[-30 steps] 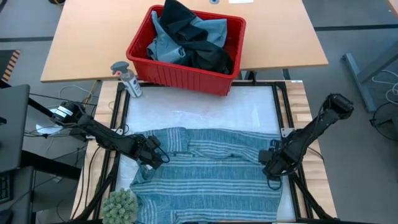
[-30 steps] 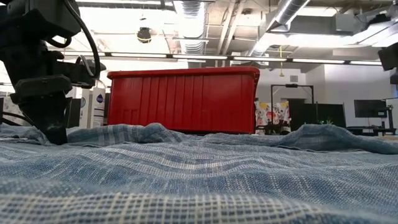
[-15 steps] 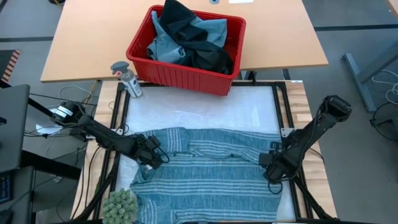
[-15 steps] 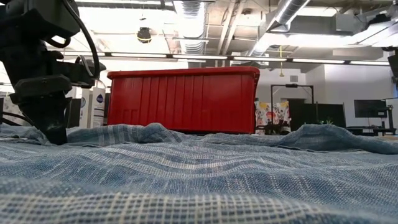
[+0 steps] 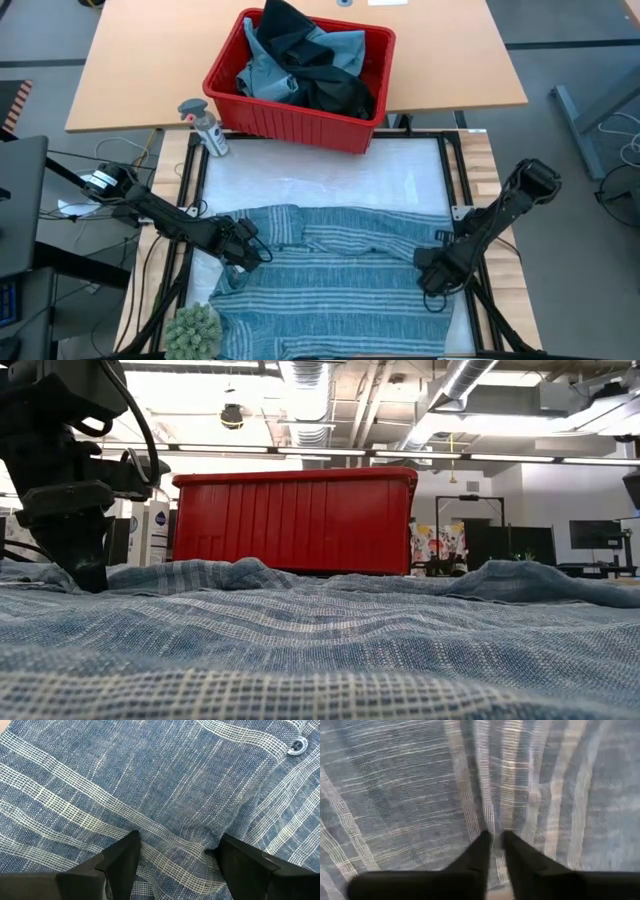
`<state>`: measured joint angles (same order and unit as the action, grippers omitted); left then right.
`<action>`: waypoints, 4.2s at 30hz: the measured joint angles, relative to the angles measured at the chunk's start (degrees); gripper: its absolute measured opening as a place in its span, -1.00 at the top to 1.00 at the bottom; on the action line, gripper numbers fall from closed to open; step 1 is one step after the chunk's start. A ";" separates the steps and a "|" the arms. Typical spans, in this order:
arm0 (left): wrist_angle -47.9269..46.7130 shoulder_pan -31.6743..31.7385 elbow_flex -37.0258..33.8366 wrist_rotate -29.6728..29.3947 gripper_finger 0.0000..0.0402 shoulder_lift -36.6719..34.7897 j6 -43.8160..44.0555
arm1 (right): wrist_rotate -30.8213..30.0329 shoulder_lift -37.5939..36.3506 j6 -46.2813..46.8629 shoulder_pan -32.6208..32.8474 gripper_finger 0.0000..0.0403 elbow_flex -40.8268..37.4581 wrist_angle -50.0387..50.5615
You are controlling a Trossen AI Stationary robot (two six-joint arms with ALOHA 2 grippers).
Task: Fold Laundry from Bin
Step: Fold the light blue shirt
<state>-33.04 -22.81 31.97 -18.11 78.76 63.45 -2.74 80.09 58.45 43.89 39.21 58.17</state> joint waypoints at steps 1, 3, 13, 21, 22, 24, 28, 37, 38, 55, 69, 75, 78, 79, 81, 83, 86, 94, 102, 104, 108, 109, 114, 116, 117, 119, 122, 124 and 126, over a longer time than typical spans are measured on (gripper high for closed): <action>0.00 0.00 0.00 0.00 -0.22 0.00 -0.01 | 0.27 -0.02 1.33 -0.36 0.77 0.09 0.81; -0.02 0.00 0.00 -0.09 -0.22 0.00 -0.01 | 1.23 -0.54 3.51 -0.64 0.91 0.15 2.39; -0.28 0.02 0.00 -0.11 -0.22 0.00 -1.19 | 2.66 -2.14 10.21 0.36 0.75 0.26 6.34; -0.37 0.04 0.02 -0.09 -0.22 0.00 -1.38 | 7.30 -2.16 10.26 1.13 0.75 0.26 6.10; -0.37 0.04 0.02 -0.09 -0.22 0.00 -1.44 | 8.03 -2.20 10.06 1.40 0.74 0.26 6.11; -0.39 0.04 0.02 -0.09 -0.22 0.00 -1.46 | 9.20 -2.69 10.11 2.00 0.72 0.26 6.02; -0.41 0.04 0.02 -0.05 -0.22 0.00 -1.48 | 11.24 -4.68 10.95 2.96 0.58 0.26 6.45; -0.50 0.07 0.02 0.76 -0.22 0.00 -1.49 | -0.74 -16.56 21.19 1.69 0.54 6.64 7.20; -0.50 0.07 0.02 0.76 -0.22 0.00 -1.48 | -4.13 -17.66 22.63 0.70 0.59 6.99 7.26; -0.52 0.05 0.02 1.14 -0.22 -0.02 -1.50 | -9.26 -5.38 11.66 -21.09 0.93 3.88 2.42; -0.66 0.04 0.02 1.42 -0.22 -0.02 -4.12 | -9.17 8.43 9.33 -27.61 0.93 3.88 4.63; -0.88 0.04 0.04 1.55 -0.22 -0.02 -6.70 | -9.19 11.68 8.97 -30.61 0.93 3.78 10.06; -0.92 0.04 0.04 1.55 -0.22 -0.02 -7.53 | -9.15 12.11 8.95 -32.32 0.90 2.62 11.65; -0.92 0.04 0.04 1.55 -0.22 -0.02 -7.57 | -9.12 12.07 8.97 -32.78 0.89 2.35 11.80; -0.94 0.04 0.04 1.52 -0.22 -0.02 -7.65 | -9.40 11.27 8.95 -33.24 0.87 2.27 11.56; -0.99 0.04 0.04 1.53 -0.22 -0.02 -7.73 | -10.99 9.72 8.95 -33.21 0.87 2.60 12.76; -1.11 0.04 0.04 1.57 -0.22 -0.02 -7.75 | -12.43 5.93 7.32 -33.60 0.89 4.66 13.44; -1.29 0.04 0.04 1.95 -0.22 -0.02 -7.24 | -8.43 -1.93 5.98 -30.49 0.92 5.26 -4.42; -0.08 0.04 0.00 3.76 -0.22 -0.02 -5.69 | -4.77 5.33 10.26 -28.04 0.92 2.59 -3.43; 0.99 0.11 0.00 3.78 -0.22 -0.02 -5.27 | -5.47 6.92 8.64 -28.97 0.92 2.34 -4.80; 2.37 2.36 0.02 5.14 -0.22 -0.06 -5.27 | -6.49 9.73 3.29 -32.46 0.92 1.93 -6.39; 2.29 3.04 0.04 5.40 -0.22 -0.07 -5.25 | -7.24 10.17 1.93 -33.48 0.92 2.00 -6.72; 1.75 7.70 0.04 4.21 -0.22 0.00 -7.00 | -12.16 10.59 -4.27 -39.39 0.92 1.80 -7.06; 1.50 10.11 0.00 3.46 -0.22 0.00 -8.73 | -13.08 10.38 -7.03 -41.98 0.92 1.75 -7.43; 1.38 11.37 -0.02 3.30 -0.22 0.00 -9.79 | -13.09 10.38 -8.21 -43.37 0.92 1.76 -7.53; 1.10 13.71 0.00 3.36 -0.22 0.00 -12.21 | -13.10 10.38 -10.63 -45.92 0.92 1.76 -7.75; 0.89 16.50 0.01 3.15 -0.22 0.00 -15.97 | -13.34 10.37 -14.82 -49.12 0.92 1.74 -8.53; 1.11 18.08 0.00 1.72 -0.22 -0.03 -17.98 | -13.62 9.99 -17.14 -51.12 0.89 1.70 -9.49; 0.60 19.99 0.00 0.02 -0.22 -0.23 -21.29 | -14.26 9.52 -19.71 -53.01 0.88 1.84 -10.87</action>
<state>-32.44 -2.82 31.97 -18.08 78.53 42.17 -17.00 89.61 38.74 -9.13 41.04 47.31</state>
